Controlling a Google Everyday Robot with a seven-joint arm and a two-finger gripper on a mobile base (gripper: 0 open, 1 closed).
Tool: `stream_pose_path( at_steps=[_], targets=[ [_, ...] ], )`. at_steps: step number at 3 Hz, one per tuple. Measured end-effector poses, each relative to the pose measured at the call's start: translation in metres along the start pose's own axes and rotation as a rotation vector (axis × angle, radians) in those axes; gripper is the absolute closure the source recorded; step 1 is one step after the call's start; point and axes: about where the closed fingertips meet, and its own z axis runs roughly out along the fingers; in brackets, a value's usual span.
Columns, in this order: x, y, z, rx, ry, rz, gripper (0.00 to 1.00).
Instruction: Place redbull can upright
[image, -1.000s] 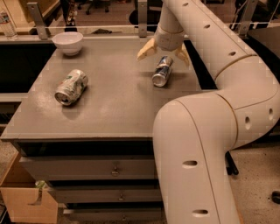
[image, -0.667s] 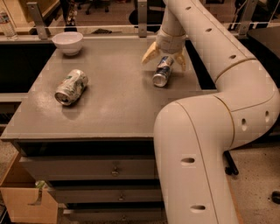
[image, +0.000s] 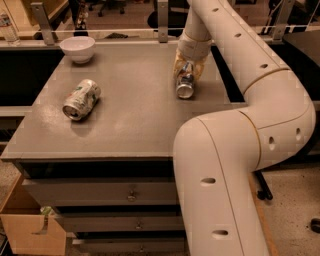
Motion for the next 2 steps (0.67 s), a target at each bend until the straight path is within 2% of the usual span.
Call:
stream_pose_path(
  at_steps=[1, 2],
  targets=[
    [-0.005, 0.011, -0.011, 0.008, -0.035, -0.065, 0.96],
    [-0.013, 0.037, -0.041, -0.014, -0.132, -0.236, 1.0]
  ],
)
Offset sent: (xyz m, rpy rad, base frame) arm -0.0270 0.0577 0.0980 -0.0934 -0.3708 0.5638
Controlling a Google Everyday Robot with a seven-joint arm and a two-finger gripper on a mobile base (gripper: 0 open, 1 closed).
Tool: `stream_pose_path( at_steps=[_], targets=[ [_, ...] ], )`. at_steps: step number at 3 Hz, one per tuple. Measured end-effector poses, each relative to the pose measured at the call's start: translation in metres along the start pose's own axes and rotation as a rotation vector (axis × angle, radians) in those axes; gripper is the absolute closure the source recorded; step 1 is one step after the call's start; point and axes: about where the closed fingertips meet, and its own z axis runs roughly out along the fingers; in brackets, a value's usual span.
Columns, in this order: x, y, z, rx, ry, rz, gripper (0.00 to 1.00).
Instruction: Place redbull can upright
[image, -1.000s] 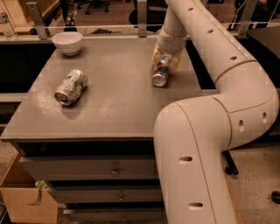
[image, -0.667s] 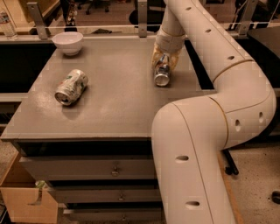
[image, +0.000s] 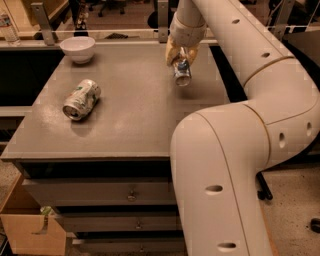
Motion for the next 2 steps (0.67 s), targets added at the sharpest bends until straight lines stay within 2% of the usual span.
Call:
stream_pose_path(
  at_steps=[1, 2],
  targets=[
    [-0.006, 0.022, -0.03, -0.026, -0.096, -0.215, 1.0],
    [0.006, 0.04, -0.057, -0.109, -0.221, -0.424, 1.0]
  ],
)
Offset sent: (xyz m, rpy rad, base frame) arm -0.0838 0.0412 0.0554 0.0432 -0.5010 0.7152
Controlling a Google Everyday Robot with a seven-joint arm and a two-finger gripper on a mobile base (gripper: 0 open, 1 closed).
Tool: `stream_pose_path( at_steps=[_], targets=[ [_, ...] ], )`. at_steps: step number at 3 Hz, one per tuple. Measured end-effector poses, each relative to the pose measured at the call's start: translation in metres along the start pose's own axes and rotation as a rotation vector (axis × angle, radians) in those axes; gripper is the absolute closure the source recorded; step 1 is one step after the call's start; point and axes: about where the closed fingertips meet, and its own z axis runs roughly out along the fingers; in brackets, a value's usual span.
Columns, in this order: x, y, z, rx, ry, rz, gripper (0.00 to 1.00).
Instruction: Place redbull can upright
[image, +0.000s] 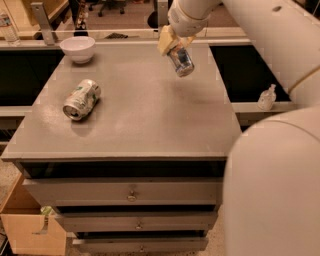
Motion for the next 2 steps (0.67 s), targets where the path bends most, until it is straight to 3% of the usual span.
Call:
stream_pose_path(
  at_steps=[1, 2],
  targets=[
    [0.024, 0.018, 0.002, -0.118, -0.109, -0.123, 1.0],
    [0.032, 0.028, 0.004, -0.27, -0.28, -0.148, 1.0]
  ],
)
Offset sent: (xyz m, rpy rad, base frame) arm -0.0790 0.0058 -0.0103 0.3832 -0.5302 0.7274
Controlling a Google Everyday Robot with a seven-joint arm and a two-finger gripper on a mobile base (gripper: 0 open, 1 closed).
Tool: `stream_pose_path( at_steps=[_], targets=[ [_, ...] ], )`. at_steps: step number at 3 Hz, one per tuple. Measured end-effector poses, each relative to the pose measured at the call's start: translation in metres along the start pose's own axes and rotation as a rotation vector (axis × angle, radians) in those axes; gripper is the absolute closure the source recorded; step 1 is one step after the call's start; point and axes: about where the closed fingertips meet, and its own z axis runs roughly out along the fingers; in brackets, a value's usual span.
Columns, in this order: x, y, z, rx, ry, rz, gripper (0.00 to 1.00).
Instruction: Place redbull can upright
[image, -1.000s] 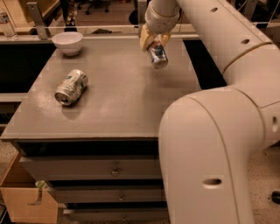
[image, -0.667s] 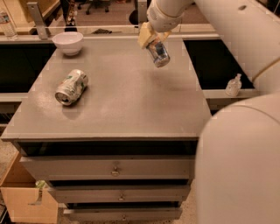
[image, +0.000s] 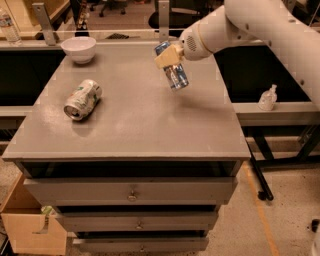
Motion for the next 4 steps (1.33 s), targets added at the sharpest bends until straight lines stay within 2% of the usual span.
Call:
stream_pose_path(
  at_steps=[1, 2, 3, 4],
  targets=[
    [-0.0015, 0.0062, -0.0222, -0.041, -0.079, -0.038, 1.0],
    [0.0, 0.0046, -0.0211, -0.035, -0.072, -0.045, 1.0],
    [-0.0012, 0.0067, -0.0205, -0.076, -0.107, -0.136, 1.0],
    [-0.0006, 0.0057, -0.0226, -0.16, -0.193, -0.236, 1.0]
  ],
)
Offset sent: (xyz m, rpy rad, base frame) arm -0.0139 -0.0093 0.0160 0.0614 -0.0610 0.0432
